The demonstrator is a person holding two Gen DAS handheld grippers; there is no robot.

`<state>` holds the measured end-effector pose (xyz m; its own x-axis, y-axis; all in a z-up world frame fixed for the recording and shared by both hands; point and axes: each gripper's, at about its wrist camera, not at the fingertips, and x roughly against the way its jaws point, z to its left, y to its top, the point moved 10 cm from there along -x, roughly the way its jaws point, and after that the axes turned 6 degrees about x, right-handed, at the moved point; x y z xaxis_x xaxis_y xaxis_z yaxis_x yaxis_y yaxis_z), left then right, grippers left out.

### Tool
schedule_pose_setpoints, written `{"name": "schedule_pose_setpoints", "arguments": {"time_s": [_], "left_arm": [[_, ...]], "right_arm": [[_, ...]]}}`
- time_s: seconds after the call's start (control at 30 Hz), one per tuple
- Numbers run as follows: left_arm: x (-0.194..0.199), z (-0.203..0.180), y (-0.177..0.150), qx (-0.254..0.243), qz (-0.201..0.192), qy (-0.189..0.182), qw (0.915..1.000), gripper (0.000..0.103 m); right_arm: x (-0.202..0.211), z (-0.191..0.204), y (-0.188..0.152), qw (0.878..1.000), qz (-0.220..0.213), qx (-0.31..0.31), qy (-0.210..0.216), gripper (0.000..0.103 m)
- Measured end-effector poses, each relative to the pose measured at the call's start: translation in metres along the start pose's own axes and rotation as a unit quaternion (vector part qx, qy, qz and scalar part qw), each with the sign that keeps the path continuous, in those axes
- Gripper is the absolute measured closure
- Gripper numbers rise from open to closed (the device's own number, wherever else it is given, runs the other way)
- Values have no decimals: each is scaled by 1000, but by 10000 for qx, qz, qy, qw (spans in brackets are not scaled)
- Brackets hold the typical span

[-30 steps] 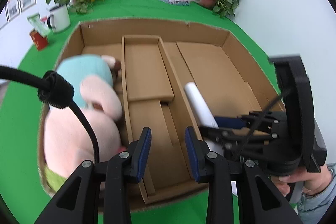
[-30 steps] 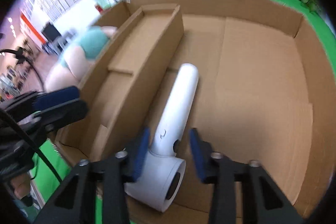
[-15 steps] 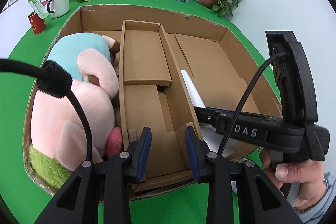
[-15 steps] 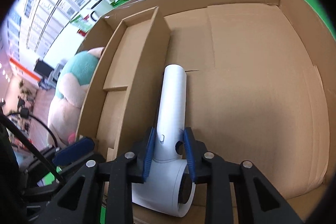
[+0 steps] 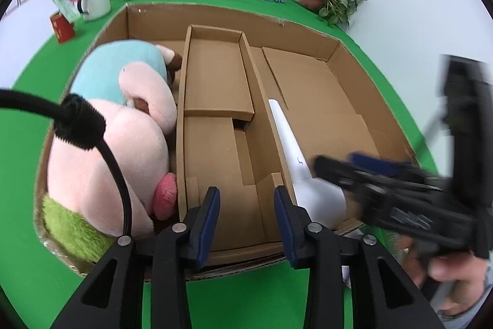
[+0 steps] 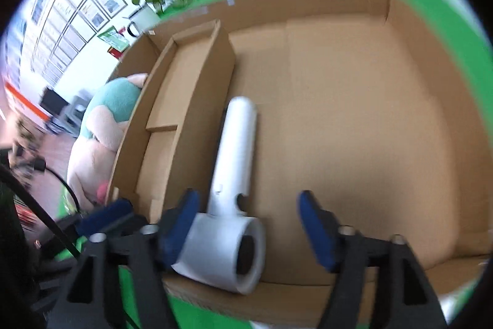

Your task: Organize objects

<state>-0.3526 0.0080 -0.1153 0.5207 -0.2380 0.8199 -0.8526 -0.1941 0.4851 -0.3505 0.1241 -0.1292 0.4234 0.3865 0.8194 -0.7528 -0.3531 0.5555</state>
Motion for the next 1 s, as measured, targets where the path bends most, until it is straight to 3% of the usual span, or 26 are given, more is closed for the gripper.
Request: {"name": "schedule_pose_setpoints", "arguments": {"time_s": [0.1,0.13,0.23,0.3,0.37,0.5,0.6,0.77,0.83,1.0], "left_arm": [[11,-6,1,-225,-362,225,9988,53],[20,-9,2,-327,-593,352,9971,44],[52,-14,4,-553,-1489,797,9841,15],[73,-24,-3,-646,-1983,746,9752,11],[90,-34,-15,-737,-2292,679,9682,4],[108,-52,-35,-974,-2593,753,9579,3],[107,-51,-38,-989,-2542,893,9579,3],[89,-27,-35,-747,-2161,810,9701,3],[78,-13,-32,-643,-1920,917,9750,3],[45,11,-20,-495,-1284,732,9878,4]], "right_arm": [[35,1,-2,9912,-654,820,-802,20],[46,4,-8,9860,-821,1068,-980,18],[68,17,-29,9795,-1067,1439,-926,16],[81,20,-39,9735,-1287,1494,-1155,13],[87,18,-50,9692,-1410,1457,-1396,1],[82,9,-71,9751,-1241,1187,-1404,1],[82,5,-81,9773,-1211,1104,-1345,1],[92,2,-91,9801,-1293,946,-1170,1],[90,4,-98,9819,-1229,962,-1072,1],[83,8,-117,9880,-1083,827,-729,1]]}}
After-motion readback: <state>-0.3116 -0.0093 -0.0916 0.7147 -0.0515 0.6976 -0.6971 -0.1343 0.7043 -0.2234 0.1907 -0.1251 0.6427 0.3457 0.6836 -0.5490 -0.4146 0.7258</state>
